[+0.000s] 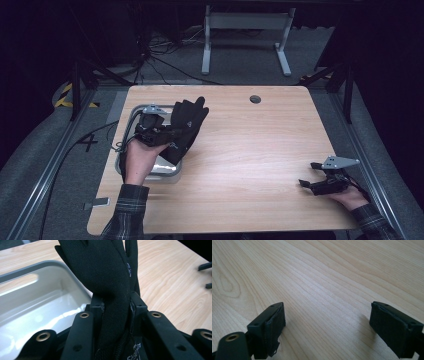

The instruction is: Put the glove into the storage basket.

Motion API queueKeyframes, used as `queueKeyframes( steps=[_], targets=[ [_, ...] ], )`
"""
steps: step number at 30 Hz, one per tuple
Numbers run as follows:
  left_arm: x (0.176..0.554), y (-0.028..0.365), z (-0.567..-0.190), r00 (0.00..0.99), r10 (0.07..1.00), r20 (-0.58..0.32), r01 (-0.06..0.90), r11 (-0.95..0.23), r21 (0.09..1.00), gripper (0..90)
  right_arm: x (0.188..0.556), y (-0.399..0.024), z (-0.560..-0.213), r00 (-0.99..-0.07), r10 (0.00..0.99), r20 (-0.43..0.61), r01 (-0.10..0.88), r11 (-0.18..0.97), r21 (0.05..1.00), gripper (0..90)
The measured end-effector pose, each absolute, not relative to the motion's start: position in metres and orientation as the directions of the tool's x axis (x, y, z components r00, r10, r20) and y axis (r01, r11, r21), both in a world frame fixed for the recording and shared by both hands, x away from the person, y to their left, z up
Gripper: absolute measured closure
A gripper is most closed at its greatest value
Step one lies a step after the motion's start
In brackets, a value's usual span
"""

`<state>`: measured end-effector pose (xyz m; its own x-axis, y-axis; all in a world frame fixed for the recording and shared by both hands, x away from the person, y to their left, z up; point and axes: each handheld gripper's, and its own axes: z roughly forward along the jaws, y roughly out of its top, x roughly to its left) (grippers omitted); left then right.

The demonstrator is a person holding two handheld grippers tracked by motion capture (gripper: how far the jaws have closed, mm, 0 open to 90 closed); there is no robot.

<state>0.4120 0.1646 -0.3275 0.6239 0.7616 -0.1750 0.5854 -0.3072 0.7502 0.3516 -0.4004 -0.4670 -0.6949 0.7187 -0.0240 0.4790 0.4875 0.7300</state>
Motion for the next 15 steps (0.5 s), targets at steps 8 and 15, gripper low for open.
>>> queueKeyframes(
  steps=[8,15],
  targets=[
    [0.413,0.189,-0.337,0.57,0.798,-0.193,0.617,-0.261,0.743,71.2,0.352,-0.4,-0.467,-0.695,0.718,-0.024,0.479,0.488,0.73,13.5],
    [0.418,0.2,-0.35,0.539,0.817,-0.204,0.641,-0.241,0.729,71.2,0.352,-0.4,-0.467,-0.695,0.718,-0.024,0.479,0.488,0.73,13.5]
  ],
)
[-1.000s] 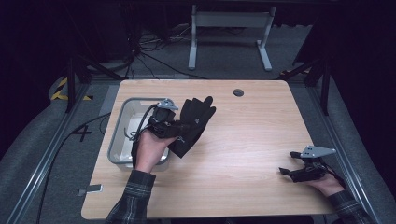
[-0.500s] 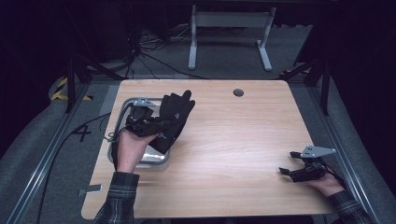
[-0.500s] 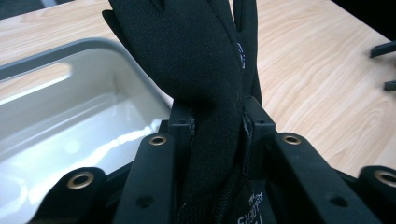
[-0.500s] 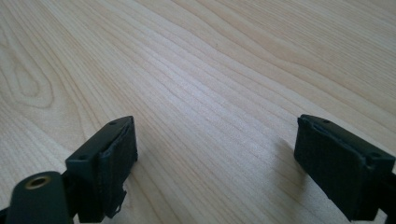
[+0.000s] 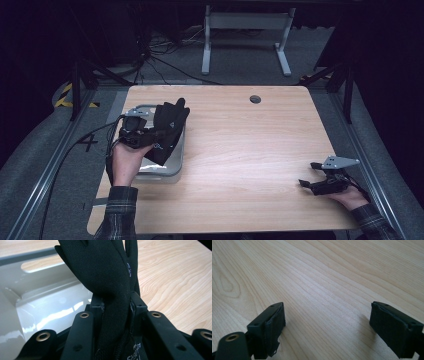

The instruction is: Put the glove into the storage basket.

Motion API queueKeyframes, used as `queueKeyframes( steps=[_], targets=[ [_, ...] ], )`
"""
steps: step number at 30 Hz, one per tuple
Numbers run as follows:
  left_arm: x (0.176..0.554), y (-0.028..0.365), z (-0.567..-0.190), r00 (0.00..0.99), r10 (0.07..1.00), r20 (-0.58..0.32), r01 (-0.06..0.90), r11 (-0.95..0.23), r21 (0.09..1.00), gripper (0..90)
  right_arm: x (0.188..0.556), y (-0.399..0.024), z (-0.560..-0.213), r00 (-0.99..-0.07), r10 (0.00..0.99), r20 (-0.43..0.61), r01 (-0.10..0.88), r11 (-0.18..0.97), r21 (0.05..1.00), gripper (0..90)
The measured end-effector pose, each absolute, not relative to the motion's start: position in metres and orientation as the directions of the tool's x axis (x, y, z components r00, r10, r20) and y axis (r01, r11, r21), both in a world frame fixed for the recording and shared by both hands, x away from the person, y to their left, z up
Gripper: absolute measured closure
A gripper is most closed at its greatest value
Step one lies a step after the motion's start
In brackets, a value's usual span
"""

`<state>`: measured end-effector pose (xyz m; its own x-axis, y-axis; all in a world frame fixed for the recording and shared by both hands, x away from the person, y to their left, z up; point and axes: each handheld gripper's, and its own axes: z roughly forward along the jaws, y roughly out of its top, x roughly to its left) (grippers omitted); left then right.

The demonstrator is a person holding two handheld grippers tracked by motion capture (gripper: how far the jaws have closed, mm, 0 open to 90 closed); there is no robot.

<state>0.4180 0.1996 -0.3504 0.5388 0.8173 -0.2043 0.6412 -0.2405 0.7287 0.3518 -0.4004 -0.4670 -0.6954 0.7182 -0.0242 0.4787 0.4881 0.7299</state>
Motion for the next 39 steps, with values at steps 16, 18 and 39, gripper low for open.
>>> queueKeyframes(
  steps=[16,18,39],
  targets=[
    [0.436,0.207,-0.382,0.483,0.851,-0.204,0.703,-0.239,0.67,71.1,0.352,-0.4,-0.467,-0.696,0.718,-0.024,0.479,0.488,0.73,13.5],
    [0.436,0.207,-0.383,0.48,0.852,-0.206,0.706,-0.236,0.668,71.0,0.352,-0.4,-0.467,-0.695,0.718,-0.024,0.479,0.488,0.73,13.5],
    [0.449,0.204,-0.399,0.458,0.864,-0.211,0.748,-0.247,0.616,67.1,0.352,-0.4,-0.467,-0.696,0.718,-0.024,0.479,0.488,0.73,13.5]
  ],
)
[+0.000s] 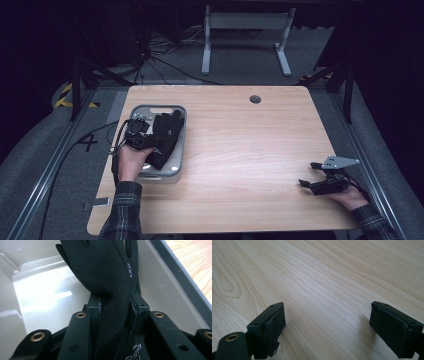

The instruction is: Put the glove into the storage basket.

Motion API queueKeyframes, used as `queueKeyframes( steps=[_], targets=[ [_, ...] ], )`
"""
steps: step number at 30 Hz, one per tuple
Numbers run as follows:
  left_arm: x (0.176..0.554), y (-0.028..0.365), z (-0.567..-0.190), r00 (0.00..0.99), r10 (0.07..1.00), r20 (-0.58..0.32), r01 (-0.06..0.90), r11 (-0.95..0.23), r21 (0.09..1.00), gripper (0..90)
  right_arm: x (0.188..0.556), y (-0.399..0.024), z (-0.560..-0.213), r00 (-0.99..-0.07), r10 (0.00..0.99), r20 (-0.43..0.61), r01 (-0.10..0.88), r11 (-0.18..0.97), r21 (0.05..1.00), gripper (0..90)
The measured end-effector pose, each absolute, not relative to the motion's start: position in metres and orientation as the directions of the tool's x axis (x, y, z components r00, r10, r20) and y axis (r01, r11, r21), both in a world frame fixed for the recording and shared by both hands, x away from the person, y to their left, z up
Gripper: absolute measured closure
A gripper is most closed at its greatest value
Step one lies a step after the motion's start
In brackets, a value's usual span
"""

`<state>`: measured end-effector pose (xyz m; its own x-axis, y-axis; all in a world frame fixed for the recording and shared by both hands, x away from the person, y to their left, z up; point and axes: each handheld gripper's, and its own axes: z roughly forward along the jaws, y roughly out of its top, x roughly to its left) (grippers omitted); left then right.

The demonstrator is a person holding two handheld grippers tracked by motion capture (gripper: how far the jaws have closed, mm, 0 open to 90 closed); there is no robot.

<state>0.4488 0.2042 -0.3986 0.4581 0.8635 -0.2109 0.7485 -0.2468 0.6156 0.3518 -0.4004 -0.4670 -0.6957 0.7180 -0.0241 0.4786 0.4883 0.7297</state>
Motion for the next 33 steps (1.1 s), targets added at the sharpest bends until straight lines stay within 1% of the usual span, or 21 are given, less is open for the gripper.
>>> queueKeyframes(
  steps=[5,7,13,16,18,20,22,29,33],
  targets=[
    [0.451,0.203,-0.401,0.45,0.875,-0.181,0.751,-0.261,0.606,62.0,0.352,-0.4,-0.467,-0.695,0.718,-0.024,0.479,0.488,0.73,13.5],
    [0.451,0.203,-0.402,0.445,0.879,-0.172,0.749,-0.26,0.609,58.3,0.352,-0.4,-0.467,-0.696,0.718,-0.024,0.479,0.488,0.73,13.5],
    [0.45,0.206,-0.4,0.417,0.897,-0.148,0.743,-0.243,0.624,38.2,0.352,-0.4,-0.467,-0.696,0.718,-0.024,0.479,0.488,0.73,13.5],
    [0.448,0.209,-0.394,0.398,0.906,-0.14,0.728,-0.22,0.649,30.7,0.352,-0.4,-0.467,-0.696,0.718,-0.024,0.479,0.488,0.73,13.5],
    [0.447,0.209,-0.392,0.398,0.907,-0.137,0.723,-0.218,0.656,27.3,0.352,-0.4,-0.467,-0.695,0.718,-0.024,0.479,0.488,0.73,13.5],
    [0.445,0.207,-0.388,0.408,0.901,-0.149,0.709,-0.21,0.673,25.9,0.352,-0.4,-0.467,-0.696,0.718,-0.024,0.479,0.488,0.73,13.5],
    [0.444,0.204,-0.385,0.42,0.897,-0.141,0.704,-0.223,0.675,23.8,0.352,-0.4,-0.467,-0.695,0.718,-0.024,0.479,0.488,0.73,13.5],
    [0.442,0.18,-0.37,0.49,0.862,-0.129,0.655,-0.266,0.707,21.8,0.352,-0.4,-0.467,-0.697,0.717,-0.024,0.478,0.489,0.73,13.5],
    [0.439,0.17,-0.364,0.514,0.846,-0.141,0.641,-0.269,0.719,21.2,0.352,-0.4,-0.467,-0.698,0.716,-0.024,0.477,0.49,0.73,13.4]
  ],
)
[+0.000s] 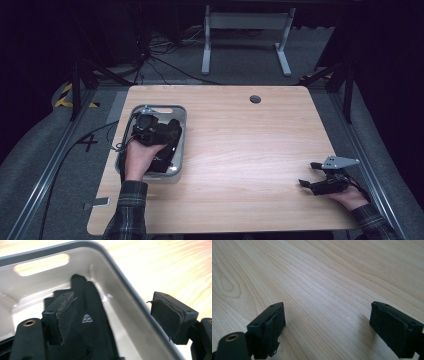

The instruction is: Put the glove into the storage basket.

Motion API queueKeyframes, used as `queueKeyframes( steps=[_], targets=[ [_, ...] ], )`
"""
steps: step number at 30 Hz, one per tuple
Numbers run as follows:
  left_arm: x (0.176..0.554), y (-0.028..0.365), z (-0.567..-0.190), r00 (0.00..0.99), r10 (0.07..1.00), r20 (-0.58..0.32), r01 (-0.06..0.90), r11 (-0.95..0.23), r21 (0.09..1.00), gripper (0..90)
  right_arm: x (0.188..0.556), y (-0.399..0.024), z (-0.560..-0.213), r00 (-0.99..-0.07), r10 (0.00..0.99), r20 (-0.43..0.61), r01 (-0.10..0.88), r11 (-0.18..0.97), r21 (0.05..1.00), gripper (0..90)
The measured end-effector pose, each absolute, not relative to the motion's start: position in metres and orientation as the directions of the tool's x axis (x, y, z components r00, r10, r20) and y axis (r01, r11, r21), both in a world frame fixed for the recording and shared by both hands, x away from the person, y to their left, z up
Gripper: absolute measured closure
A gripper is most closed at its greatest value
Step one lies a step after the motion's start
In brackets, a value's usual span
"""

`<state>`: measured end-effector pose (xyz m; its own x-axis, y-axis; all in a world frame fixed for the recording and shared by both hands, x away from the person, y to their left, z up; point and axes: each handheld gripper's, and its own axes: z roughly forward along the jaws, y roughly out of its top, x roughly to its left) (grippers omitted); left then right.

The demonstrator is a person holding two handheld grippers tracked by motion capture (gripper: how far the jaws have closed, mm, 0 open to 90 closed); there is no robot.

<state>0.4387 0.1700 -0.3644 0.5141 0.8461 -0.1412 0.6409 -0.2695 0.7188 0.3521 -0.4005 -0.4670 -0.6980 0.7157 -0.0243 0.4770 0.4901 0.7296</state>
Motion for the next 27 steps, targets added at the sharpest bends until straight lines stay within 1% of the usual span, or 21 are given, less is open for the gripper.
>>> queueKeyframes(
  steps=[8,15,19,27],
  targets=[
    [0.43,0.146,-0.357,0.569,0.81,-0.146,0.606,-0.292,0.74,20.8,0.352,-0.4,-0.467,-0.7,0.714,-0.025,0.476,0.492,0.729,13.2],
    [0.421,0.117,-0.352,0.631,0.762,-0.148,0.566,-0.321,0.76,21.0,0.352,-0.4,-0.467,-0.7,0.714,-0.026,0.476,0.493,0.729,13.2],
    [0.418,0.103,-0.352,0.663,0.73,-0.168,0.551,-0.324,0.769,21.3,0.352,-0.4,-0.467,-0.7,0.714,-0.025,0.476,0.493,0.729,13.2],
    [0.41,0.073,-0.357,0.714,0.681,-0.163,0.519,-0.358,0.776,21.2,0.352,-0.4,-0.467,-0.7,0.714,-0.026,0.475,0.492,0.729,13.2]
  ],
)
